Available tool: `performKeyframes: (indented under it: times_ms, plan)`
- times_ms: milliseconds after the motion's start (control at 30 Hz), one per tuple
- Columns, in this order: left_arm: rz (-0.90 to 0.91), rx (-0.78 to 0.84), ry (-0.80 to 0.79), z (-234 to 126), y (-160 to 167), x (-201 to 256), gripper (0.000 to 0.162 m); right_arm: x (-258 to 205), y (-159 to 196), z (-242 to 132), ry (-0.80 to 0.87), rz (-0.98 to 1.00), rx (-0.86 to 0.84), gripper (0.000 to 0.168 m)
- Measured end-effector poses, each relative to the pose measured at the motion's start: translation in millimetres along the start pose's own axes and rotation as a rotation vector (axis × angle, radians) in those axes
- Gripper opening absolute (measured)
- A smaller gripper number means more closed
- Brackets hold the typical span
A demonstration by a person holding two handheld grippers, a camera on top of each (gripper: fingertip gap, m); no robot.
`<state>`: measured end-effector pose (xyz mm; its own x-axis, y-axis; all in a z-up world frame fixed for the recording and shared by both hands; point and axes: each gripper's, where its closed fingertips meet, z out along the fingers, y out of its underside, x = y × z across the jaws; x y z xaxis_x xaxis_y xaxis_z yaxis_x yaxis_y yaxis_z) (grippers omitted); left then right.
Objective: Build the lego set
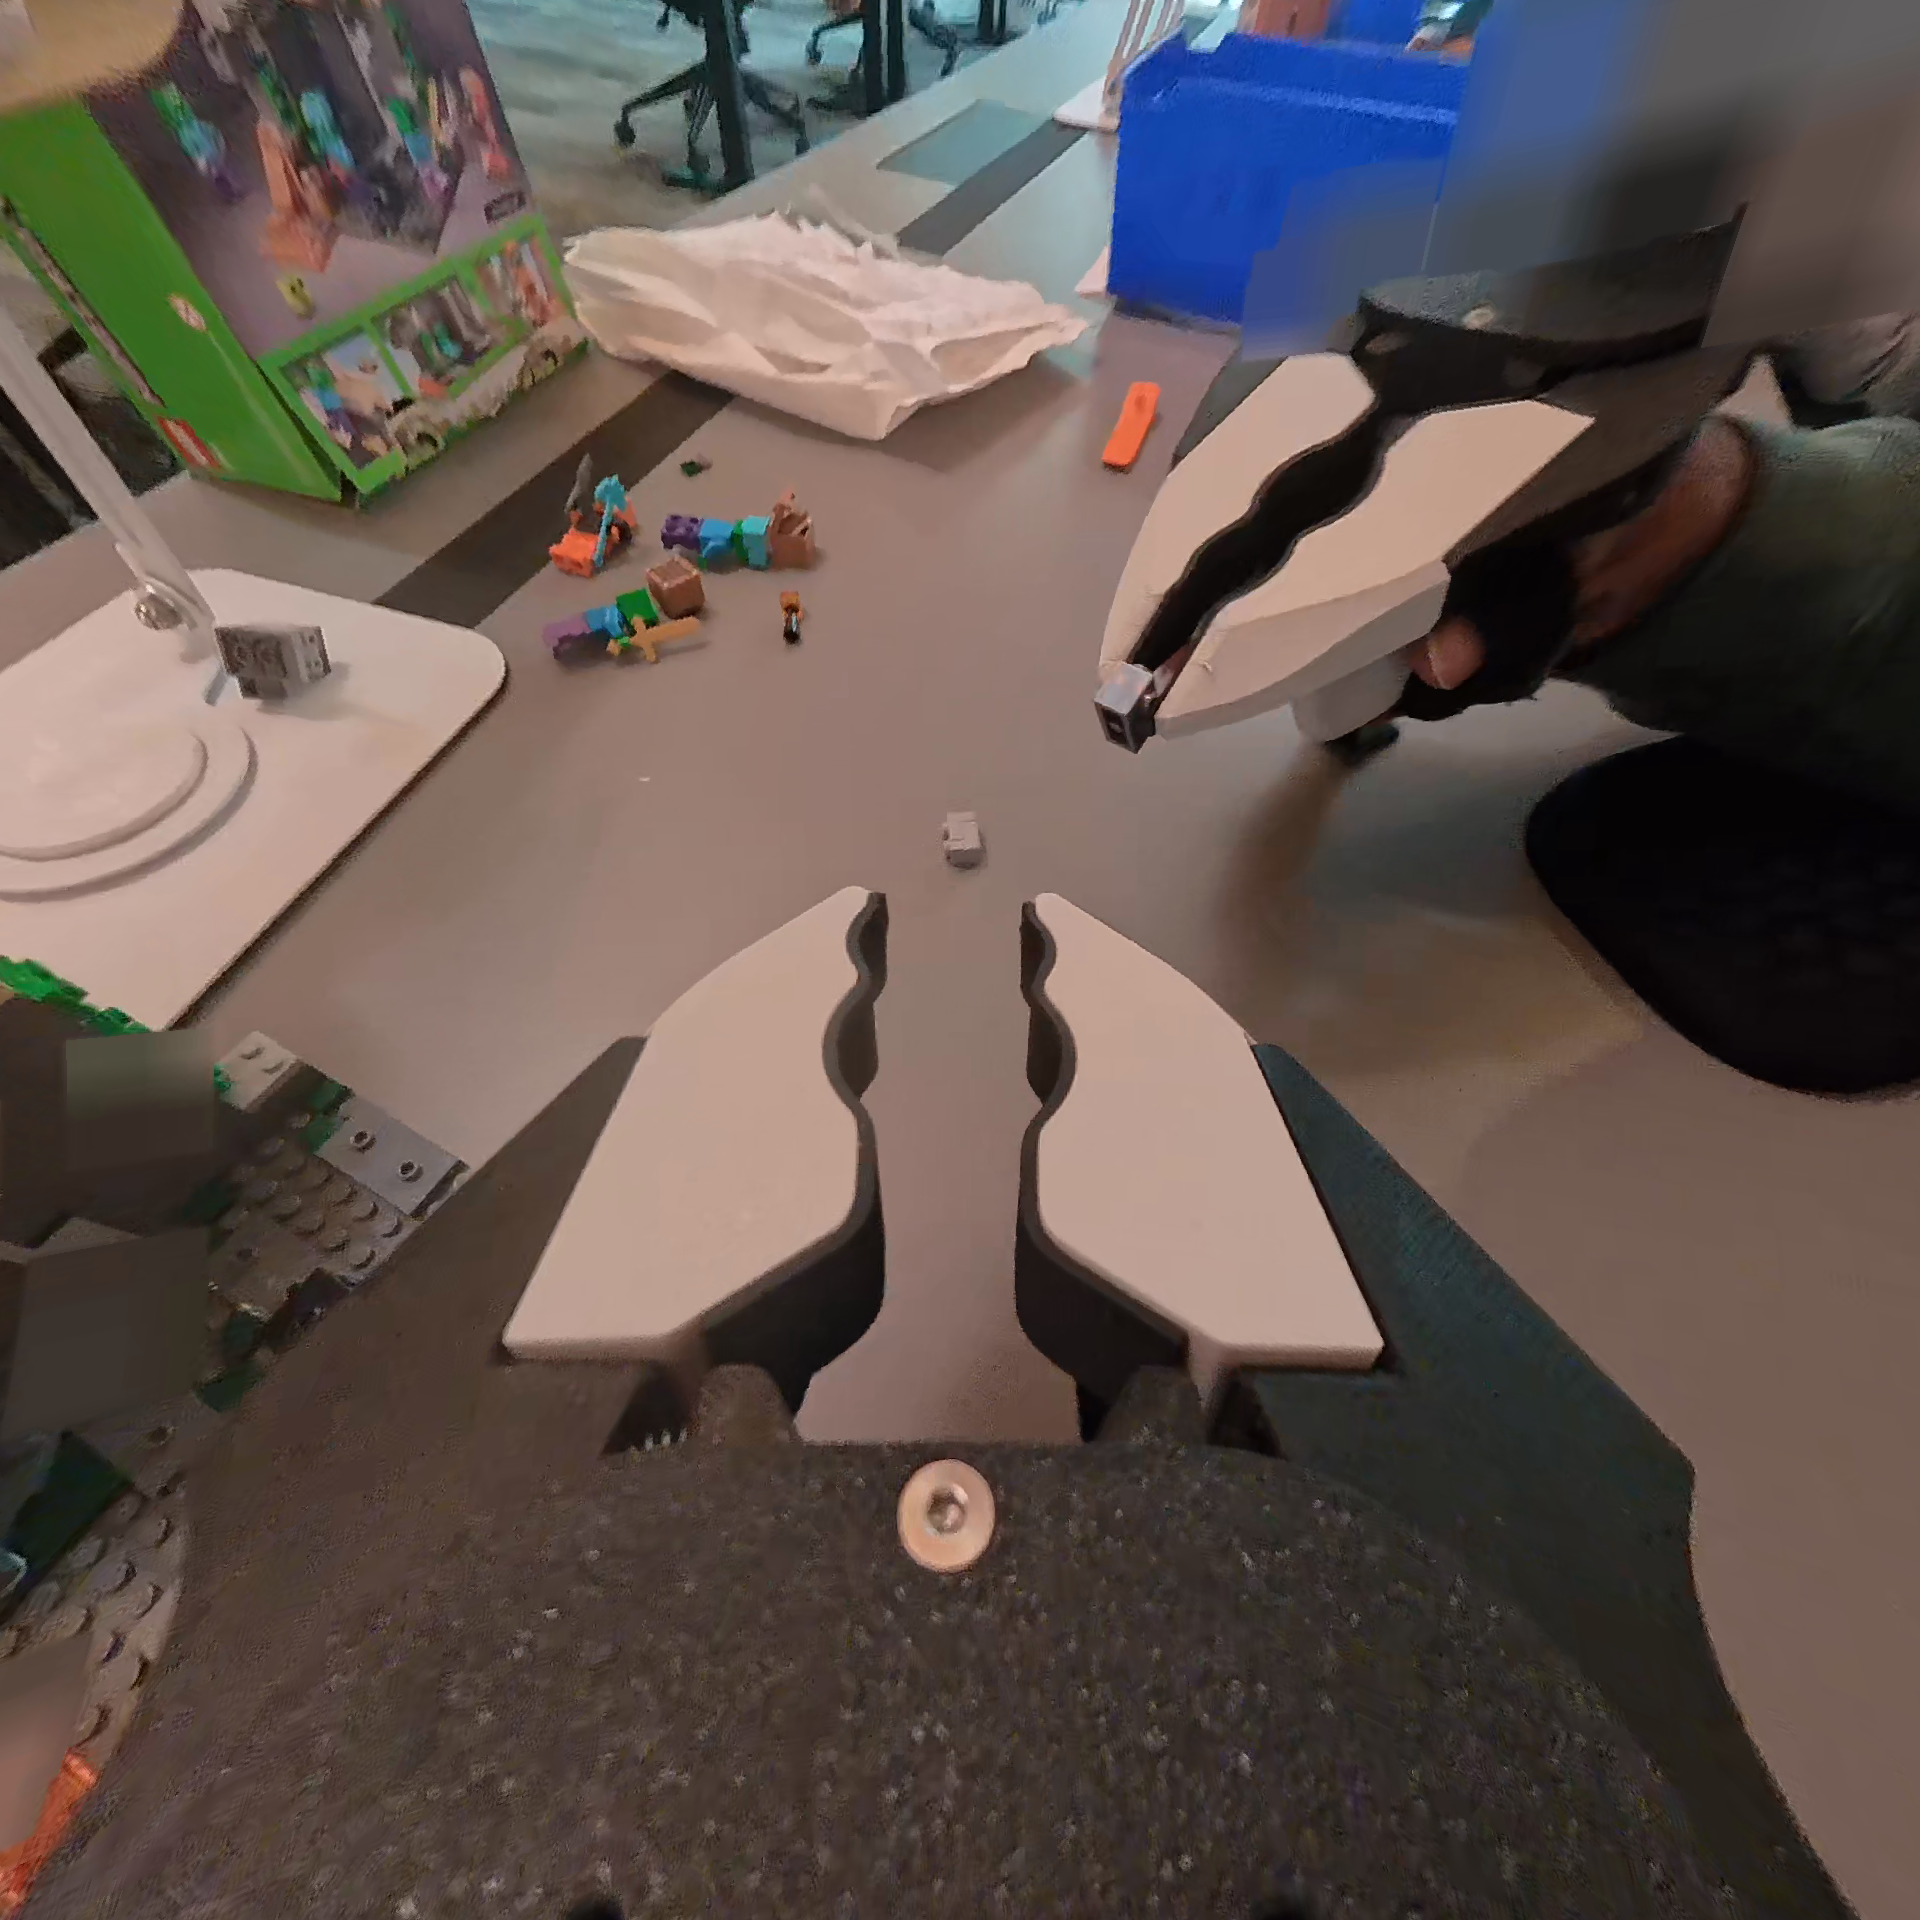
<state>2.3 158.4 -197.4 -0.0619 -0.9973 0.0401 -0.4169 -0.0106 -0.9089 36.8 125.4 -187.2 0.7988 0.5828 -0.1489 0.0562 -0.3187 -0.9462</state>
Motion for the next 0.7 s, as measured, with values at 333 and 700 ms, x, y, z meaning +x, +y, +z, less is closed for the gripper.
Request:
performKeyframes:
  times_ms: [333, 700]
  plan:
    - [-0.061, -0.157, -0.268, 75.8, -9.8, -78.4, 0.035, 21.7, 59.1, -6.9, 0.139, -0.211, -0.368, 0.009]
    - [-0.198, -0.298, -0.662, 146.2, -9.0, -212.5, 0.037, 35.7, 57.3, -7.8, 0.233, -0.26, -0.353, 0.009]
